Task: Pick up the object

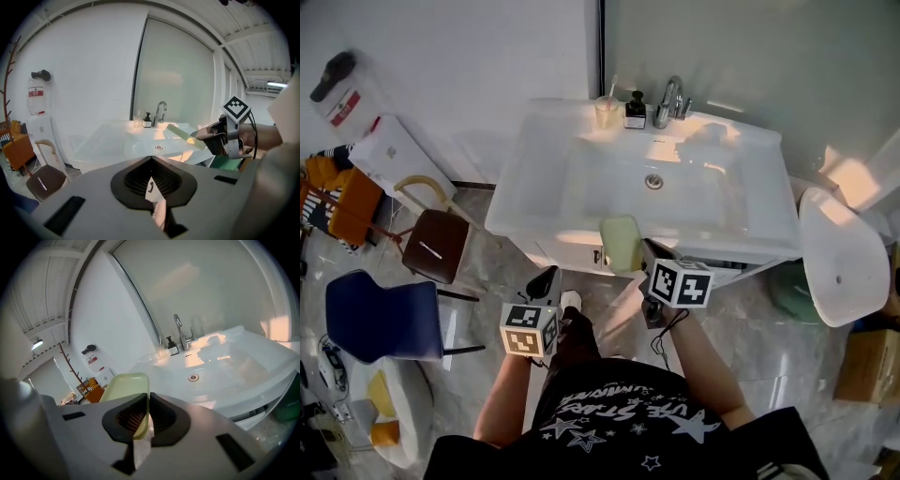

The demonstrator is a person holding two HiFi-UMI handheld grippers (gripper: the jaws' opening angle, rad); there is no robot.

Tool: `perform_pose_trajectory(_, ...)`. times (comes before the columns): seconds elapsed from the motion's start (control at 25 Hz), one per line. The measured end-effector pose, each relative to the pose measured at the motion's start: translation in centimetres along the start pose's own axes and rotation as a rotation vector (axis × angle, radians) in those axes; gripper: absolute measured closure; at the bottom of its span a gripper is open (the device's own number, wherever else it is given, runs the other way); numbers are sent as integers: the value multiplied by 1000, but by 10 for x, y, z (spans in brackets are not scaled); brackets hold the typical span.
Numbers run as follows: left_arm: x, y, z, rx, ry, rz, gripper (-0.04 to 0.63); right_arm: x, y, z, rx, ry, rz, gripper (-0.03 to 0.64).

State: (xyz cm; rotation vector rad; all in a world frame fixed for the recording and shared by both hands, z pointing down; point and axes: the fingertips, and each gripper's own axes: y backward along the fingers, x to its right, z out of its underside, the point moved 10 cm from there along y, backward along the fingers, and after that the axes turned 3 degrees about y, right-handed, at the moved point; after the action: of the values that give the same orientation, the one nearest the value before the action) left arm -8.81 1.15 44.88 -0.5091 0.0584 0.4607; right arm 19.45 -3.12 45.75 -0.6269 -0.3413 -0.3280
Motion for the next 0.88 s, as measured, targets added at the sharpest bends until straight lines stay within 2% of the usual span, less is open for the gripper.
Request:
perform_pose_trajectory(0.24,40,43,27,-6,10,-53,580,14,44,32,-32,1,-33,589)
perform_pose_trajectory(0.48,75,77,41,-31,8,-57,580,23,74,49,-23,-14,-42,589)
perform_pose_trajectory(0.64,85,84,47,-50,-6,-49,580,28,86,56,-6,-32,-28,589)
perform_pose_trajectory(0.88,81,87,53,-17,-14,-48,580,33,101,66,5,-43,20,589)
